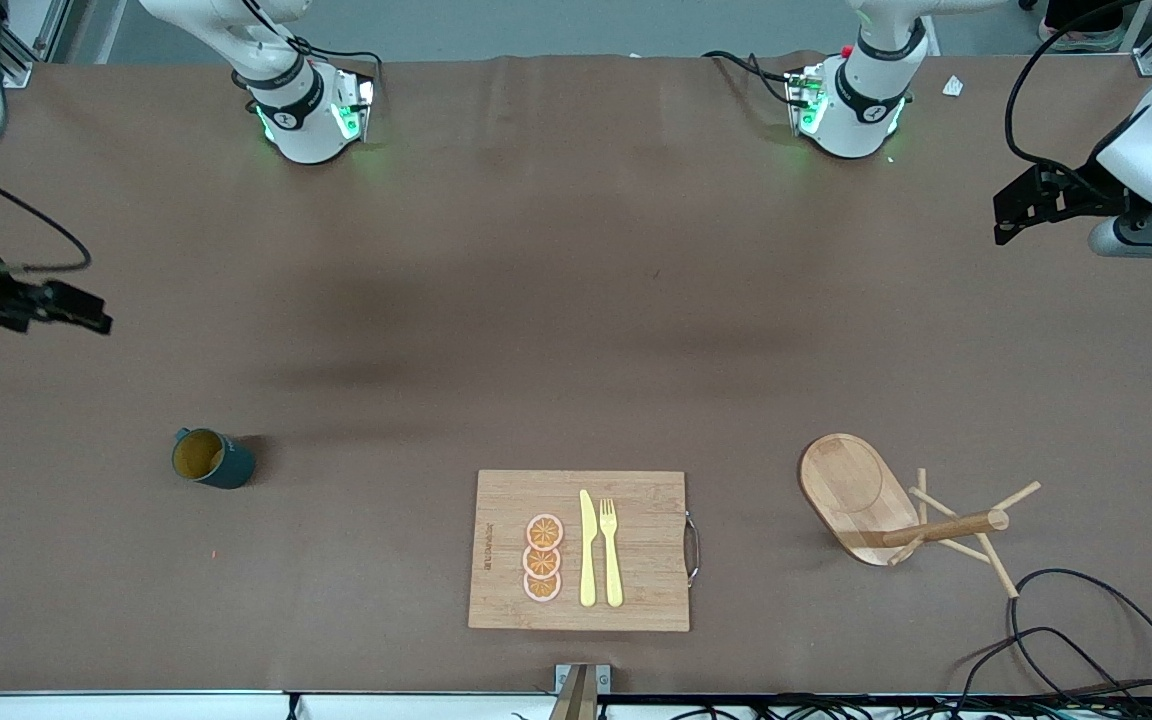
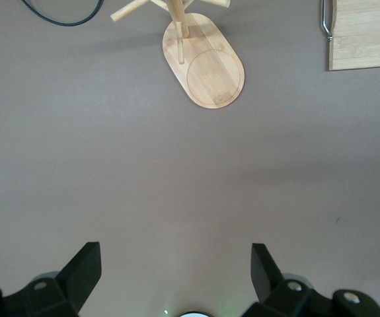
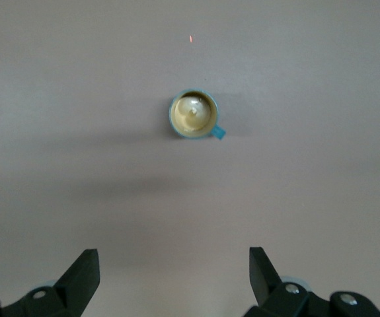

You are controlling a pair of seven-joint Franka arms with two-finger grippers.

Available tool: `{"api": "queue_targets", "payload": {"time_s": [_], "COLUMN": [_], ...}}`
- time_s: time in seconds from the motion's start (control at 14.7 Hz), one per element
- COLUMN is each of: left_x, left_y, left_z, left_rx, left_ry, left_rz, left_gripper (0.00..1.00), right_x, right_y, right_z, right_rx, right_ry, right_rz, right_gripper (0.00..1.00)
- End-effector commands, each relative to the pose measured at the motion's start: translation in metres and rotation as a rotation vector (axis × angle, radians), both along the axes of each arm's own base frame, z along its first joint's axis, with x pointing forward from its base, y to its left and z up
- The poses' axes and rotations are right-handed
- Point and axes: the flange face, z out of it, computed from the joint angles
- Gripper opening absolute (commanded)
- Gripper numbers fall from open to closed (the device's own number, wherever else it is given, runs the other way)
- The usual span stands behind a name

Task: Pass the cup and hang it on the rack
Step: 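Reach the right gripper down to the teal mug's rim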

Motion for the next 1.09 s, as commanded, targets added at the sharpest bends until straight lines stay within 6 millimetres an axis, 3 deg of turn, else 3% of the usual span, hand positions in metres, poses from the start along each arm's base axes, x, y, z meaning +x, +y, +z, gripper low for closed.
{"api": "queue_targets", "payload": {"time_s": [0.0, 0.2, 0.61, 1.02], "left_x": [0.003, 0.004, 0.001, -0.001], "left_y": [0.001, 0.002, 0.002, 0.0], "left_z": [0.003, 0.003, 0.0, 0.0], "left_rx": [0.003, 0.003, 0.006, 0.006], "left_ry": [-0.002, -0.002, 0.023, 0.034], "left_rz": [-0.017, -0.015, -0.016, -0.019], "left_gripper": [1.0, 1.0, 1.0, 1.0], "right_x": [0.024, 0.042, 0.072, 0.084], "right_y": [0.003, 0.009, 0.019, 0.016], "right_z": [-0.045, -0.096, -0.173, -0.246], "right_rx": [0.016, 0.019, 0.017, 0.011], "right_ry": [0.009, 0.045, 0.006, 0.021], "right_rz": [-0.015, -0.014, -0.076, -0.105], "right_gripper": [1.0, 1.0, 1.0, 1.0]}}
